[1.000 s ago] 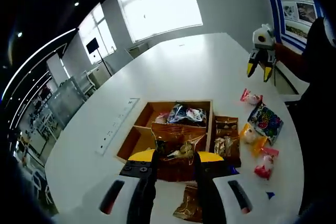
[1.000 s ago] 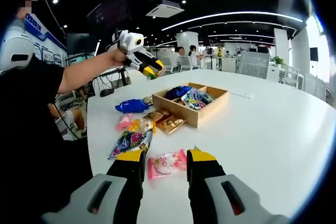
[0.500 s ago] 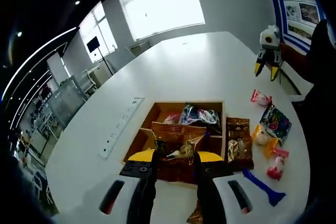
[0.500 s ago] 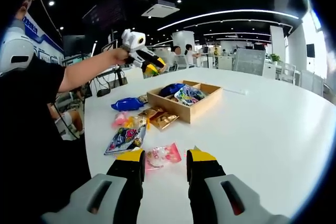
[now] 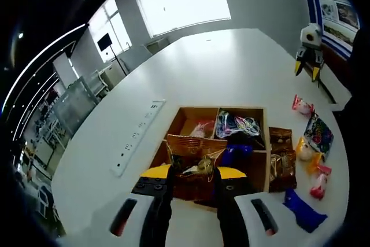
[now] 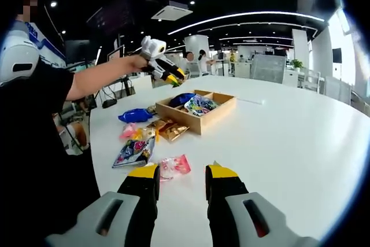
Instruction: Pick up the scattered marshmallows, QQ candies, Oreo cookies, and mixed nuts on the table and sort them into separate containers
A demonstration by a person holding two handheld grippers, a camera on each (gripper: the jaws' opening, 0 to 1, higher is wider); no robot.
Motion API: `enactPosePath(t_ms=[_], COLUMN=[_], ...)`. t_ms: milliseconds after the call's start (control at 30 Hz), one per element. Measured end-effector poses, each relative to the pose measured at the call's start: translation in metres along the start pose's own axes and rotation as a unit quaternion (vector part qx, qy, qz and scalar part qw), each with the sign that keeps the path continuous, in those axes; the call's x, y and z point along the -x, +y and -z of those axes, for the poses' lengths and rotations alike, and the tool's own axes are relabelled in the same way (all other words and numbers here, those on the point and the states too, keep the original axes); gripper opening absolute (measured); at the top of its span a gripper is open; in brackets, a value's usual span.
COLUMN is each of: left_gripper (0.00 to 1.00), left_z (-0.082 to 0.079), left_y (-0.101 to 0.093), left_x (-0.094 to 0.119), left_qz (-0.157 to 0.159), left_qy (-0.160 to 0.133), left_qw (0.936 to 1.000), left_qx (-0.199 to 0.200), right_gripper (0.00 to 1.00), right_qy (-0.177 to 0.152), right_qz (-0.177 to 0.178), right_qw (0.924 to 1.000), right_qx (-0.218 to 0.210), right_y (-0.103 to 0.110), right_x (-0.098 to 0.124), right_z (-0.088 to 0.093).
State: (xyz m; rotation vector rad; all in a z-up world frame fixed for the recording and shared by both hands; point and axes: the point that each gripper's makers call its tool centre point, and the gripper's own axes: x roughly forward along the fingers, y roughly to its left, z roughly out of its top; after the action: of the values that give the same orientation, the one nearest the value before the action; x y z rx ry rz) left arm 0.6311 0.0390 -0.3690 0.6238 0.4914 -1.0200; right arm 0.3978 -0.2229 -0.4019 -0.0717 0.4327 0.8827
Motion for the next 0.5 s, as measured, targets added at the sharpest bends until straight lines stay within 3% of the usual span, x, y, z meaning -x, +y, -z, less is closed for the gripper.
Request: enactPosePath(t_ms=[500], left_gripper=[0.33], left_z=[-0.005], left_y=[0.014], left_x=[-0.018], left_qz=[0.01], left_qy=[0.014], left_qw=[0.9998], left_qx=[-0.007], right_gripper=[0.28], right_qy=[-0.003], right_qz=[0.008], right_qw=[1.0], right_qx=[0.004], right_y=[0.0], right_x=[0.003], right_z=[-0.005])
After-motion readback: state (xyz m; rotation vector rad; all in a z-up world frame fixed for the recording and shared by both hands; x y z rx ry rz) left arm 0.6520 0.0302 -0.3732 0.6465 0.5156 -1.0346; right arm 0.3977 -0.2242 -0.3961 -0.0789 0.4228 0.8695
